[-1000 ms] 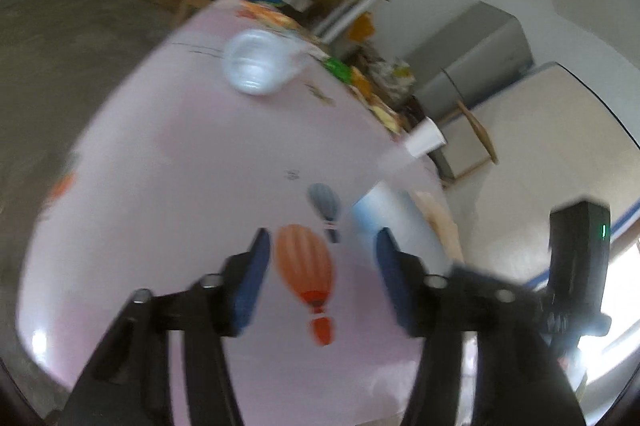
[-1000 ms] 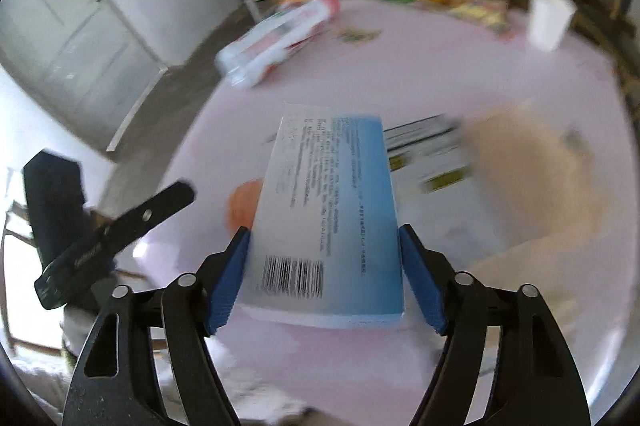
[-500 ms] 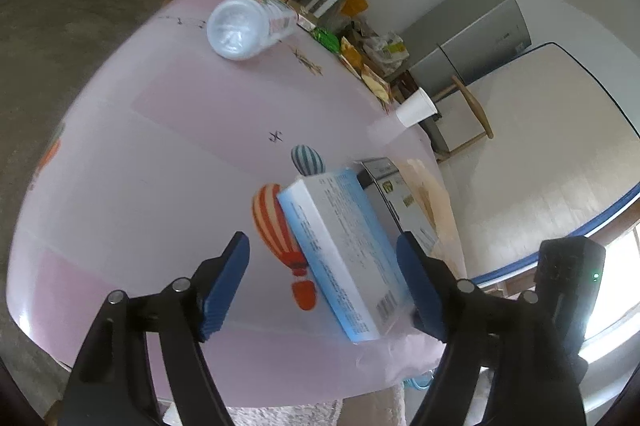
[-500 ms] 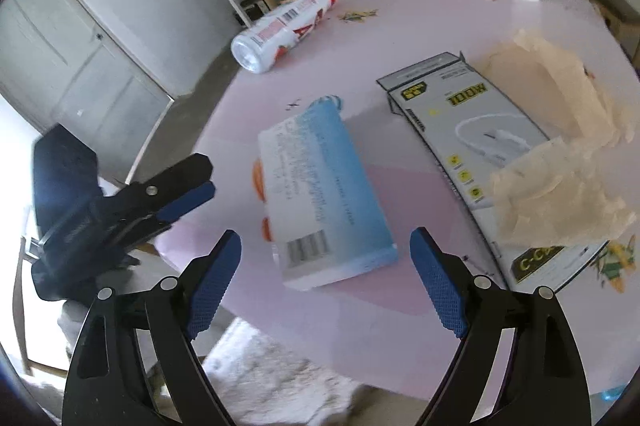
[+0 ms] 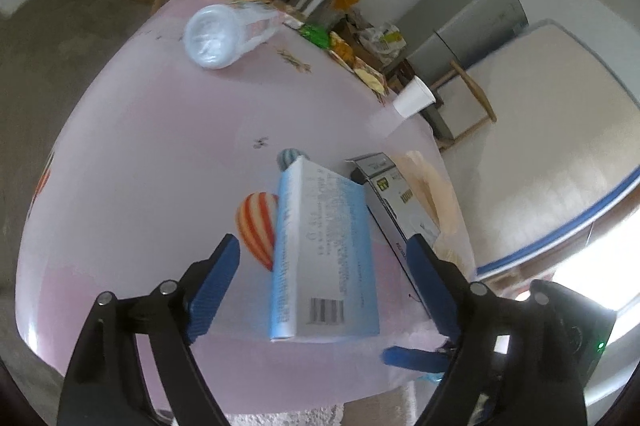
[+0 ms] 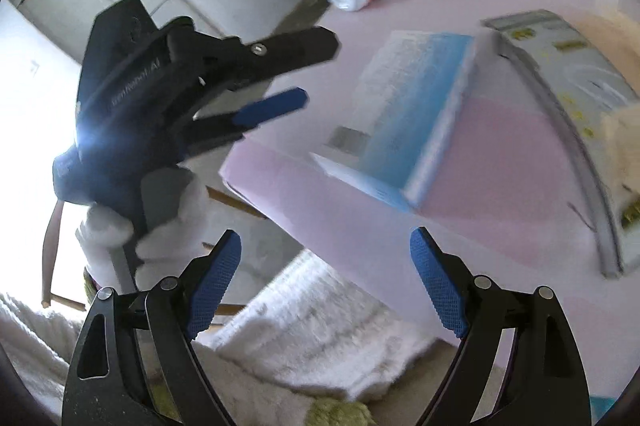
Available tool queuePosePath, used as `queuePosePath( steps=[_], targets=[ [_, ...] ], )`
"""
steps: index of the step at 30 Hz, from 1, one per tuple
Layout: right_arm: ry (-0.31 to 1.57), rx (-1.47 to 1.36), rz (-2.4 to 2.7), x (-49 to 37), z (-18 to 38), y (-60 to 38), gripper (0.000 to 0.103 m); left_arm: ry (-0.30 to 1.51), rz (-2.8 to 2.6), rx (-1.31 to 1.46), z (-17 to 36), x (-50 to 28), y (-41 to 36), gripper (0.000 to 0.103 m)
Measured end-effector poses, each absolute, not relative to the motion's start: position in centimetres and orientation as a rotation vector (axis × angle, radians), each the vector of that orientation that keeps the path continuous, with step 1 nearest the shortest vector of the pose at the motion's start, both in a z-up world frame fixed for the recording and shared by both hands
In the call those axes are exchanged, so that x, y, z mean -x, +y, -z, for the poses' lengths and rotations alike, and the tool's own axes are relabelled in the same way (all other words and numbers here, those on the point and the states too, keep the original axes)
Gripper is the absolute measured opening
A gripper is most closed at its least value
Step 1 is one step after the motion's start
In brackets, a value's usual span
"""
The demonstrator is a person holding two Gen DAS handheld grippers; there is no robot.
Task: Collect trash
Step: 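Pass the blue-white box from the right gripper into the left gripper, then grasp the crumpled tissues with the right gripper while the left gripper holds the box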
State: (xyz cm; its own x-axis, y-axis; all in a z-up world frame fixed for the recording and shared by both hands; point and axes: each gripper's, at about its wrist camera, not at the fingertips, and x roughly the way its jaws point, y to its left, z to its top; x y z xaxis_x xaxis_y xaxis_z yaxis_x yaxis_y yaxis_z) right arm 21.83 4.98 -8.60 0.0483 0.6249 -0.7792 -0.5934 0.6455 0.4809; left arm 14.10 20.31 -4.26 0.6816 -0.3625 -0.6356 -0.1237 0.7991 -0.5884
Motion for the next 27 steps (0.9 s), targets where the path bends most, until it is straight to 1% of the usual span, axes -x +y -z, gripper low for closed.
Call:
queuePosePath(
  steps=[3, 6, 9, 12, 15, 18, 20, 24, 25, 26, 27],
  targets=[
    [1.150, -0.071, -0.851, -22.0, 7.2, 1.7, 0.083, 0.841, 0.163, 0.536, 3.8, -14.9, 18.3, 0.090],
    [1.058, -0.140, -0.744, -22.5, 5.1, -2.5, 0.083, 0.863, 0.143, 0.434, 4.1, -15.6, 16.5, 0.090],
    [0.994, -0.185, -0.622, -23.5, 3.8, -6.1, 0.083, 0.900, 0.125, 0.397, 5.3, -16.2, 15.5, 0.090],
    [0.973, -0.127, -0.514, -24.7, 3.8, -7.6, 0.083, 0.928, 0.117, 0.413, 6.3, -16.6, 15.6, 0.090],
    [0.978, -0.055, -0.434, -26.1, 5.1, -8.3, 0.081, 0.933, 0.111, 0.416, 6.6, -16.8, 15.6, 0.090],
    [0.993, -0.019, -0.405, -27.6, 6.2, -8.6, 0.073, 0.935, 0.106, 0.423, 6.9, -16.9, 15.9, 0.090],
    [1.006, 0.008, -0.405, -28.1, 6.8, -7.9, 0.066, 0.931, 0.103, 0.423, 6.9, -17.0, 15.9, 0.090],
    [0.984, 0.109, -0.430, -27.5, 7.2, -6.5, 0.063, 0.927, 0.106, 0.433, 7.0, -17.0, 16.0, 0.090],
    [0.981, 0.147, -0.424, -27.4, 7.5, -6.1, 0.058, 0.925, 0.107, 0.436, 7.0, -17.0, 16.1, 0.090],
    [0.985, 0.182, -0.412, -27.3, 7.8, -5.8, 0.048, 0.923, 0.108, 0.437, 7.1, -17.0, 16.1, 0.090],
    [0.987, 0.199, -0.401, -27.2, 8.0, -5.8, 0.044, 0.921, 0.109, 0.437, 7.1, -17.0, 16.1, 0.090]
  ],
)
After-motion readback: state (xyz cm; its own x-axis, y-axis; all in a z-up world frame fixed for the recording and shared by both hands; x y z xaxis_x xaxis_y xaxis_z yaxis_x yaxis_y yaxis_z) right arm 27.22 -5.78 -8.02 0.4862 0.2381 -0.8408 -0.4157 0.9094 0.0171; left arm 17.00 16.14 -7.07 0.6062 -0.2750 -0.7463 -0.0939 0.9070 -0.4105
